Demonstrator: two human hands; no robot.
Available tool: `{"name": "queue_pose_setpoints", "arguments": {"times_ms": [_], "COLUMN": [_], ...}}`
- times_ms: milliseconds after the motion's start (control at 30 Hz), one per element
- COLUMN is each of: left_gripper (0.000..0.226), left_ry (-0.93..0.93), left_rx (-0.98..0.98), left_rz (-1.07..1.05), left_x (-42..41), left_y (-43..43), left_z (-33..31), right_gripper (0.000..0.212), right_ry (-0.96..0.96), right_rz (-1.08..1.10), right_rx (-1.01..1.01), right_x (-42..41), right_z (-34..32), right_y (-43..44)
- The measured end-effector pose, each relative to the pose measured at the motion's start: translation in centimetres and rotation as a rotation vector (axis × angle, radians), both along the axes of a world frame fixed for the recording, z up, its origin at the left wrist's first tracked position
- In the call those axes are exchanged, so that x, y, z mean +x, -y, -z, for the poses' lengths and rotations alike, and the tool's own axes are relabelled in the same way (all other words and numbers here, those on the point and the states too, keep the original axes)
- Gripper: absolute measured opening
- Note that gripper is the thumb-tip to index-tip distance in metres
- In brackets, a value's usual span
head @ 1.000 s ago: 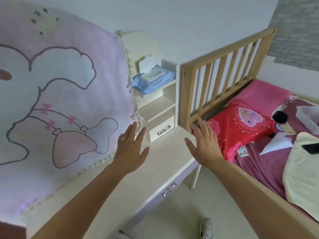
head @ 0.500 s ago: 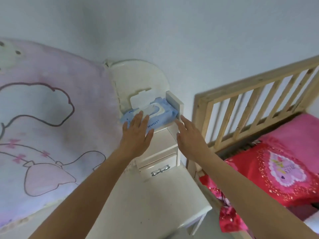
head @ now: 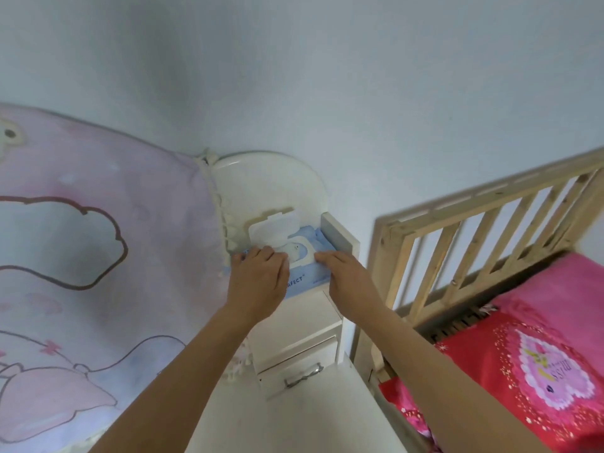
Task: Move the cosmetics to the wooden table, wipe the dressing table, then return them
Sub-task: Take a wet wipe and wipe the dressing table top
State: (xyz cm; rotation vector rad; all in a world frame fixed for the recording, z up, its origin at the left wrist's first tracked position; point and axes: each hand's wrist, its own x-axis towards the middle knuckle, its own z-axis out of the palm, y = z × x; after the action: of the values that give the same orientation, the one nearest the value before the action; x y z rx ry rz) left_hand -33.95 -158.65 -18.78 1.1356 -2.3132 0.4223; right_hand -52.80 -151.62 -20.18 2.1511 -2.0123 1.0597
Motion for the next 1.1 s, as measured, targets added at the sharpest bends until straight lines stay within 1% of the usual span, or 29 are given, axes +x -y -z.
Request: {"name": "queue_pose_setpoints", "arguments": {"times_ms": [33,67,167,300,333,400,433,500,567,633,667,700,767,867,967,1033,1100], "left_gripper": [0.025,0.024,0.038,0.05,0.046,0.025,0.017,0.012,0.005,0.014,0.018,0.017,0.006,0.013,0.016,0.01,0.009], "left_ry": [0.018,0.031,0.096,0.359,0.38,0.391,0.349,0.199,0.033,-0.107,-0.144,-0.159,-0.137,-0.081,-0.014,-0.049,-0.114], "left_rx": [-0.009,0.027,0.203,0.135,0.116,0.059,0.011,-0.065,-0.129,-0.159,-0.165,-0.173,-0.17,-0.088,-0.033,0.022,0.109], "left_rz": [0.016,0.043,0.099,0.131,0.151,0.193,0.215,0.233,0.181,0.108,0.077,0.05,-0.021,-0.115,-0.127,-0.162,-0.21], "left_x": [-0.2,-0.4,-1.0,-1.9,-1.9,-2.0,-1.9,-1.7,-1.0,0.0,0.7,1.5,3.2,5.0,5.3,4.8,4.1], "left_y": [0.7,1.4,3.0,4.1,4.1,3.8,3.7,3.6,2.8,1.9,1.4,1.0,0.4,-0.4,-1.2,-1.6,-1.8], "left_z": [-0.6,-1.1,-2.6,-3.1,-3.3,-4.0,-4.2,-4.1,-3.7,-3.0,-2.8,-2.5,-2.0,-1.3,-0.5,-0.4,-0.1], "right_gripper": [0.046,0.046,0.043,0.035,0.034,0.03,0.028,0.027,0.029,0.029,0.028,0.027,0.025,0.021,0.027,0.031,0.031], "right_ry": [0.004,0.006,-0.004,-0.016,-0.022,-0.037,-0.05,-0.077,-0.099,-0.127,-0.143,-0.155,-0.188,-0.253,-0.26,-0.304,-0.32], "right_rz": [-0.002,0.0,0.002,0.006,0.012,0.015,0.01,0.003,0.006,0.012,0.013,0.012,0.016,0.012,-0.012,-0.022,-0.034], "right_rx": [-0.009,0.0,0.008,-0.029,-0.034,-0.051,-0.066,-0.079,-0.05,-0.006,0.009,0.022,0.049,0.058,0.059,0.068,0.076], "right_x": [-0.1,-0.3,-0.7,-1.1,-1.1,-1.1,-1.2,-1.4,-1.6,-1.8,-1.9,-2.0,-2.1,-1.9,-1.6,-1.5,-1.4], "right_z": [0.0,-0.2,-0.3,-0.4,-0.4,-0.4,-0.4,-0.5,-0.6,-0.6,-0.6,-0.8,-1.2,-1.9,-2.6,-3.0,-3.3], "right_y": [0.2,0.4,0.7,1.3,1.4,1.4,1.4,1.5,1.7,1.9,2.1,2.2,2.7,3.1,3.5,4.0,4.3]}}
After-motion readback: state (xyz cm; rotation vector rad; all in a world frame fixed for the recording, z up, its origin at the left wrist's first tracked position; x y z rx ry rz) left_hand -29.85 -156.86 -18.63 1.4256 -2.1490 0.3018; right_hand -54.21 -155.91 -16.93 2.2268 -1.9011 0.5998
